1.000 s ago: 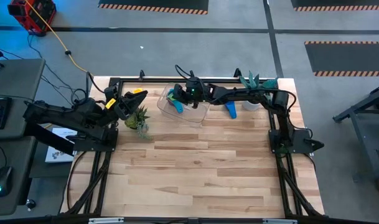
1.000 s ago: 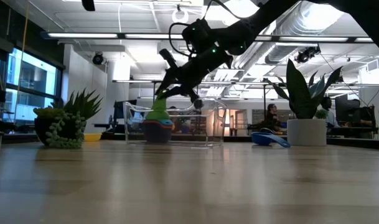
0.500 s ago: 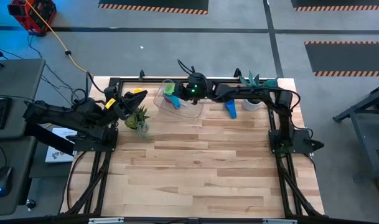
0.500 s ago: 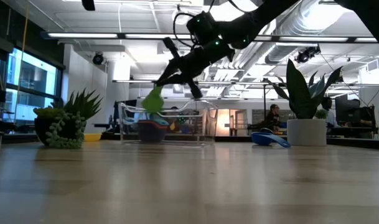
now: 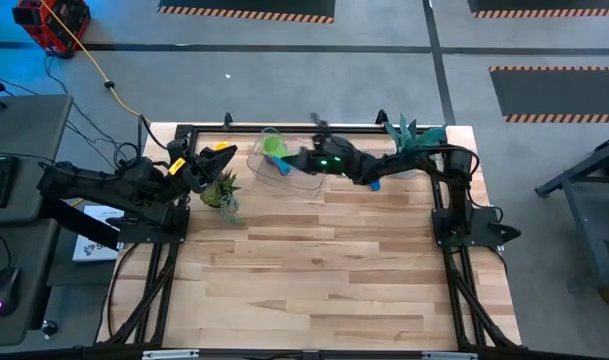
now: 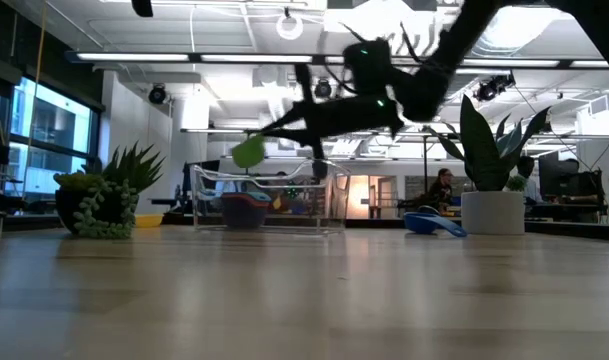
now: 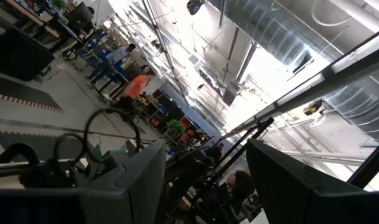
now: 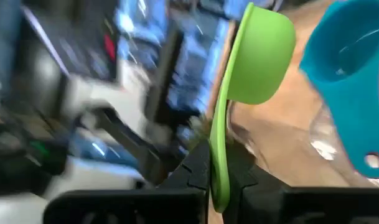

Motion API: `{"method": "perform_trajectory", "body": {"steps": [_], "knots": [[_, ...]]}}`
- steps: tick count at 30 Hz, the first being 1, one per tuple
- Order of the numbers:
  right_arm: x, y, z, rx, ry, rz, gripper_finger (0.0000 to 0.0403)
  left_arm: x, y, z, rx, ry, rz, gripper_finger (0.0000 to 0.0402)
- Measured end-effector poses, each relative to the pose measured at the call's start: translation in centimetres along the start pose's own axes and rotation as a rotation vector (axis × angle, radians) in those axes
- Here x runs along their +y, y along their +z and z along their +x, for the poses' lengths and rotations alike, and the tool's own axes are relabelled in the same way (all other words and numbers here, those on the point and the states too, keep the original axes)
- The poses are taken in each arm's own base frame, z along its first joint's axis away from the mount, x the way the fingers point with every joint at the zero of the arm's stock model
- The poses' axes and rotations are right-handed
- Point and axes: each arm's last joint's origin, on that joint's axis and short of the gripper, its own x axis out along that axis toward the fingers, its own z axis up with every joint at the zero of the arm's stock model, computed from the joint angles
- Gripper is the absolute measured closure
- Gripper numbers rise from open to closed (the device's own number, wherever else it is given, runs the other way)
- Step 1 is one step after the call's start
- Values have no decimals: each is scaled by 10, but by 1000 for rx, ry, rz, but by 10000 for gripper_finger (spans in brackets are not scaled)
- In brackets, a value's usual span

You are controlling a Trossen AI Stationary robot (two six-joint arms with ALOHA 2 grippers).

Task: Nest measuring cups in basket
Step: Stack the green measuring cup on top of the light blue measuring cup on the transparent bin

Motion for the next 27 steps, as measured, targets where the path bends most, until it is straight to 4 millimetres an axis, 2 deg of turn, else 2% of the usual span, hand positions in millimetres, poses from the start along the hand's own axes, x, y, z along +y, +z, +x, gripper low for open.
{"method": "perform_trajectory", "body": {"steps": [2, 5, 8, 11, 15, 21, 27], "knots": [[-9, -3, -10, -64, 42, 92, 402, 0, 0, 0, 0, 0, 0, 186], [-13, -3, -13, -97, 25, 115, 402, 0, 0, 0, -3, 6, 2, 186], [1, 4, -2, -113, 40, 90, 402, 0, 0, 0, -5, 10, -11, 186], [8, 11, 12, -100, -19, 52, 402, 1, 0, 0, -7, 13, -17, 186], [2, 15, 24, -62, -144, 28, 402, 1, 0, 0, -7, 13, -23, 186], [-13, 13, 28, -54, -166, 59, 403, 1, 0, 0, -7, 13, -24, 186], [-19, 13, 30, -60, -164, 109, 402, 0, 0, 0, -8, 12, -24, 186]]}}
